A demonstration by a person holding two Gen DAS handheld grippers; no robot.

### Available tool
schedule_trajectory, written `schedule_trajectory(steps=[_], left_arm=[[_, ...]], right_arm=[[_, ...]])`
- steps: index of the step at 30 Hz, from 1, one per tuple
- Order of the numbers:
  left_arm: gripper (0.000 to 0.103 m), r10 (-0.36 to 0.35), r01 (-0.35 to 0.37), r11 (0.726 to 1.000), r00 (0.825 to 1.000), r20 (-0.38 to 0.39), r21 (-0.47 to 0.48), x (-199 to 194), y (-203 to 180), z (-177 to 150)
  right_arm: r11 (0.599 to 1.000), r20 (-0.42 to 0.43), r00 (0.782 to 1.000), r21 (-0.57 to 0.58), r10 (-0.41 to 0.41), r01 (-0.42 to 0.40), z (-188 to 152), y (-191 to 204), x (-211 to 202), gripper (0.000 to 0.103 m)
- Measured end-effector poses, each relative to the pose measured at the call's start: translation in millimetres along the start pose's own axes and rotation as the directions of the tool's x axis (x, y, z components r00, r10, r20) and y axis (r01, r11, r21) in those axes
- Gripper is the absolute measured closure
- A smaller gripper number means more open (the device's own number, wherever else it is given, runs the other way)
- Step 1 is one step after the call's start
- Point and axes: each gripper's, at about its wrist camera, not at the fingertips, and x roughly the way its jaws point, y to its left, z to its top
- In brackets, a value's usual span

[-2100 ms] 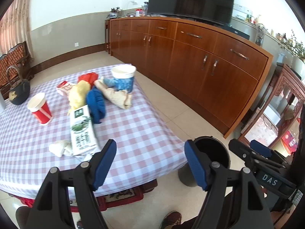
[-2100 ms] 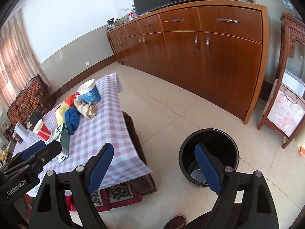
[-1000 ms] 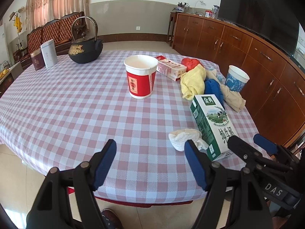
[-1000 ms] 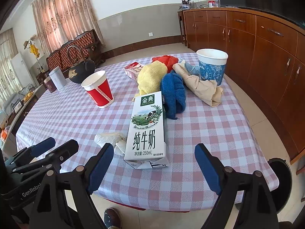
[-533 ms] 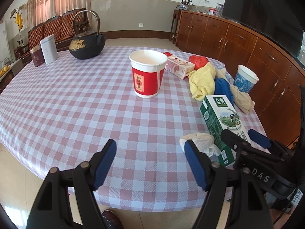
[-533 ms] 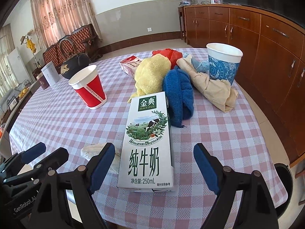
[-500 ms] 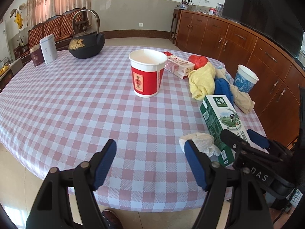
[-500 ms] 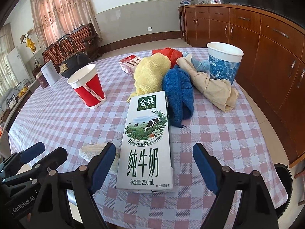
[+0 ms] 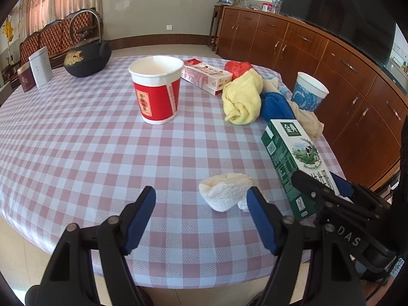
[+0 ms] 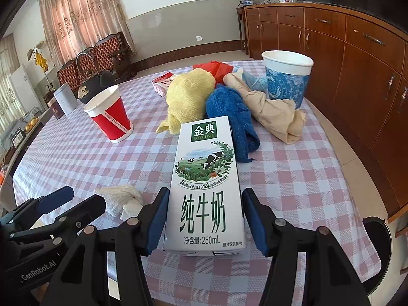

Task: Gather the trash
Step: 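Grasp the milk carton with the right gripper while the left gripper grasps the white tissue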

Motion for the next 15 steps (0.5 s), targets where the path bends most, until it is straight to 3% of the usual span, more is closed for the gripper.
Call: schedule_trajectory(steps=[8,12,15], left_arm=[[0.028,-0.033,0.034,0.999,0.999,-0.042,0.02,25,-16,0],[0.029,-0.042,0.042,0.999,0.999,-0.021,0.015,29,-15,0],[0.04,-0.059,0.059,0.998,0.998,-0.004,0.022,29,-14,0]], right_arm=[[0.999,0.001,1.0,0.042,0.012,-0.012,-4,-24,-9,0.042],[0.999,-0.013,1.0,0.04,0.024,-0.024,-6,-25,-4,0.039],[0.999,-0.024,0.999,0.038,0.024,-0.023,-6,-23,2,0.039]])
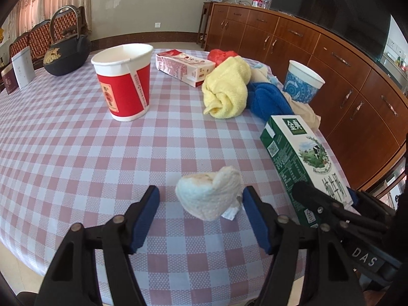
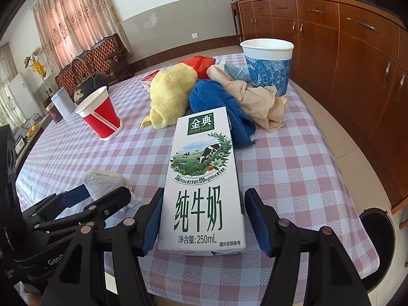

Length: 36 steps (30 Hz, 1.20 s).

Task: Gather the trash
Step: 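Grasp the milk carton with the right gripper while the left gripper grasps the white tissue, then carry the milk carton and tissue over the black trash bin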

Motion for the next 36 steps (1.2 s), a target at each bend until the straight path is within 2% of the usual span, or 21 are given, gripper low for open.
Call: schedule_trajectory(steps=[2,7,15,22,27,30,31,32,36], left_arm=[[0.052,-0.014,0.014,1.0,1.0,0.006,0.007,1,-1,1],[0.062,-0.048,0.048,0.999,0.998,0.031,0.003,-2,-2,3],[0.064,-0.057,0.057,0.998,0.997,0.058,0.002,-22,3,-1],[0.064,-0.044,0.044,0.999,0.999,0.025,-0.006,-16,5,-10],[0.063,-0.047,0.047,0.999,0.999,0.018,-0.009,-12,6,-10],[0.063,-0.053,0.054,0.998,0.998,0.018,-0.014,-10,7,-10],[0.063,-0.058,0.058,0.998,0.998,0.019,-0.017,-10,8,-10],[0.063,-0.06,0.06,0.998,0.998,0.022,-0.021,-10,9,-10],[0.064,-0.078,0.079,0.996,0.996,0.034,-0.04,-15,10,-8]], right_arm=[[1.0,-0.002,1.0,0.002,0.004,-0.004,0,0,3,0.039],[1.0,0.013,1.0,-0.009,0.016,-0.016,-1,2,2,0.04],[0.999,0.063,0.997,-0.008,0.052,-0.052,-3,2,-20,0.042],[0.999,0.021,0.999,-0.016,0.041,-0.041,-11,3,-17,0.041],[0.999,-0.007,1.0,-0.026,0.023,-0.023,-3,6,-7,0.031],[0.999,-0.022,1.0,-0.027,0.022,-0.023,3,9,3,0.03],[0.999,-0.028,0.999,-0.028,0.022,-0.022,5,9,6,0.031],[0.999,-0.029,0.999,-0.027,0.022,-0.023,5,10,8,0.042],[0.999,-0.023,0.999,-0.025,0.034,-0.034,5,11,8,0.043]])
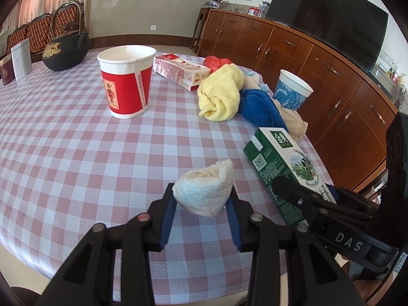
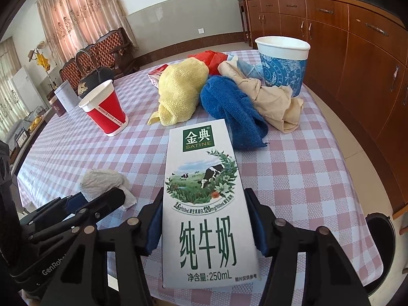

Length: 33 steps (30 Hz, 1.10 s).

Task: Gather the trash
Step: 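Carry the milk carton and tissue over the black trash bin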

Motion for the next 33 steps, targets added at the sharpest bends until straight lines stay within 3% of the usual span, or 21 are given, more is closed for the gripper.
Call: schedule_trajectory(steps=[7,12,17,25,33], left_arm=[[0.064,-0.053,0.052,0.998,0.998,0.037,0.031,-22,-25,8],[0.064,-0.108,0.102,0.989,0.993,0.051,0.103,-28,-69,10],[0.064,-0.2,0.197,0.964,0.98,-0.002,0.178,-17,-127,3],[0.064,-0.332,0.357,0.883,0.934,-0.134,0.304,8,-240,-24],[0.064,-0.349,0.427,0.838,0.898,-0.267,0.34,54,-319,-58]], right_arm=[[0.999,0.09,0.996,0.032,0.008,-0.01,-5,-10,-42,0.044],[0.996,0.146,0.988,0.083,-0.048,0.036,-13,-40,-82,0.045],[0.977,0.168,0.976,0.184,-0.14,0.109,-32,-90,-117,0.045],[0.9,0.151,0.94,0.369,-0.307,0.234,-79,-181,-171,0.045],[0.793,0.067,0.916,0.529,-0.395,0.303,-132,-272,-193,0.045]])
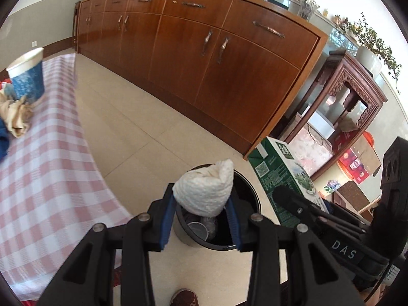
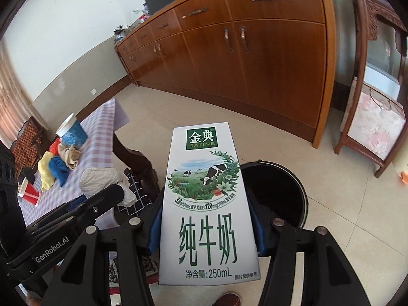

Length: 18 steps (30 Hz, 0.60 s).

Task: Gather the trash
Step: 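Carry the milk carton and tissue over the black trash bin, then open both grippers to drop the carton and tissue into the bin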

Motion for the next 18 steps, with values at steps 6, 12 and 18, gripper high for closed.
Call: schedule_trajectory(steps=[6,12,18], left_arm=[[0.064,-0.004,0.005,1.0,0.996,-0.09,0.011,49,-17,-3],[0.063,0.016,-0.014,1.0,0.988,-0.153,0.017,81,-18,-5],[0.05,0.015,-0.012,1.0,0.979,-0.205,0.012,108,-19,-3]], right_arm=[[0.995,-0.059,0.998,0.097,-0.033,0.039,1,-52,31,0.045],[0.985,-0.112,0.993,0.159,-0.045,0.062,5,-80,61,0.045],[0.979,-0.137,0.988,0.183,-0.069,0.094,9,-93,82,0.044]])
